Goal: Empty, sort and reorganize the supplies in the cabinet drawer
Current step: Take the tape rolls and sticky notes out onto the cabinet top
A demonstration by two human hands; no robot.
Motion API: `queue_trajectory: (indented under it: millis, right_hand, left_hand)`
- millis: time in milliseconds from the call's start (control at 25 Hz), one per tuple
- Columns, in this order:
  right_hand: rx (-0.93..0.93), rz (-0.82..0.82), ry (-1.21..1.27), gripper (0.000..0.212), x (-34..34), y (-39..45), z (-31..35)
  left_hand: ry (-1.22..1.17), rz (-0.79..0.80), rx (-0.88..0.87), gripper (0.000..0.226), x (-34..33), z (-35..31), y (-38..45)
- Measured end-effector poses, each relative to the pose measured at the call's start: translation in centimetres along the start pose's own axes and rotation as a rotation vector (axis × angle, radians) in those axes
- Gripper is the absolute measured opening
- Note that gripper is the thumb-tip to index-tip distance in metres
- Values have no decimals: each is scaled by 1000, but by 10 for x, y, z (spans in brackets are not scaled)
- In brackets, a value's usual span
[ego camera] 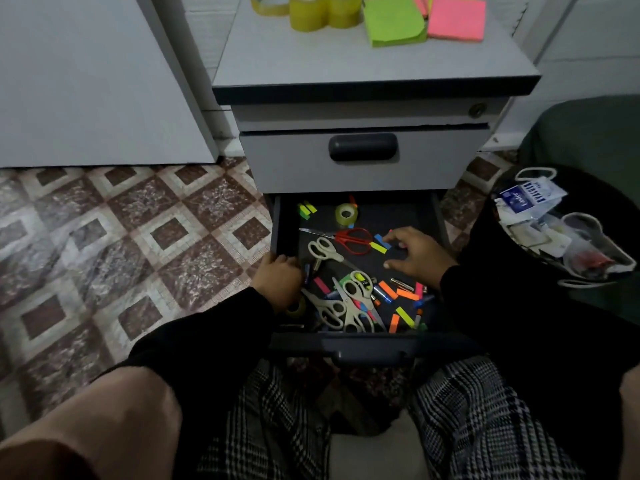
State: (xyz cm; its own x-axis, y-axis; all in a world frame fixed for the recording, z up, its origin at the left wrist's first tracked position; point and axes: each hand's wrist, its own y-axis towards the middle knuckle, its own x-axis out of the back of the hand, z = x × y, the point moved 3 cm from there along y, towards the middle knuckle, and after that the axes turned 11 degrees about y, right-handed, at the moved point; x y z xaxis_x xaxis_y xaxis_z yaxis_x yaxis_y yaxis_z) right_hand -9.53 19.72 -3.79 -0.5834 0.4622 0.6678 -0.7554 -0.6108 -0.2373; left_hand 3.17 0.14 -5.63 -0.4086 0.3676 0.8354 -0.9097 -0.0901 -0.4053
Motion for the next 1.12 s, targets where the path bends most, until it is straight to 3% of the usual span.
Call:
queue_trajectory:
  millis: [120,280,560,1120]
  right_hand:
    - [-48,0,13,46,-7,5,-16]
    - [-99,18,-5,48,-11,11,-29]
    - [-122,50,-30,48,-17,13,-37]
    - [-50,109,-101,53,-39,69,-18]
  left_hand:
    - [198,57,-76,43,-9,-6,9]
    - [210,128,-81,66,-22,-18,19]
    - [129,165,-47,56,-26,-19,21]
    - [-433,-257,268,59,10,19,35]
